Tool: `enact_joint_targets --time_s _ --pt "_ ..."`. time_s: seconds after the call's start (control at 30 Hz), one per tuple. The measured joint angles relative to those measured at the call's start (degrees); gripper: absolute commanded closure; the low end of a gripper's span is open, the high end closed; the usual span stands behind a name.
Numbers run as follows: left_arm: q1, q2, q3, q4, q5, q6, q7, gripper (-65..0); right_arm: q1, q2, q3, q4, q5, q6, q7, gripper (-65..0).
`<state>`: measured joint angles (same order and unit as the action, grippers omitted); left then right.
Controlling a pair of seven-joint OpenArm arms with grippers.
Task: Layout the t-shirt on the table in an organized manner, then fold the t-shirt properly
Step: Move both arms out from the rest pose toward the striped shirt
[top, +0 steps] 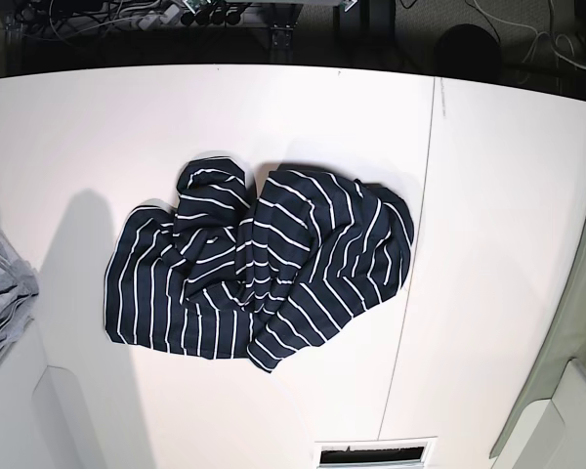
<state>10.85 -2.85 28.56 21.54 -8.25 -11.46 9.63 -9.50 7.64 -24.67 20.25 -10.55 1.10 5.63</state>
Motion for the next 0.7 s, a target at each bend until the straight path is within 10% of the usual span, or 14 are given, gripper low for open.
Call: enact_joint_targets --time_s 0.3,0.7 --pt "9.11 -0.24 -14.86 15.15 0.0 -0.17 -0.63 -8.8 -9.9 6.03 -0.04 16.5 2.75 -0.33 -0.39 -0.6" --pt "23.56 -3.96 -25.75 45.62 -4.83 -8.35 3.3 -8.9 -25.07 16.92 0.33 48.35 8.37 -7.19 -0.59 -0.6"
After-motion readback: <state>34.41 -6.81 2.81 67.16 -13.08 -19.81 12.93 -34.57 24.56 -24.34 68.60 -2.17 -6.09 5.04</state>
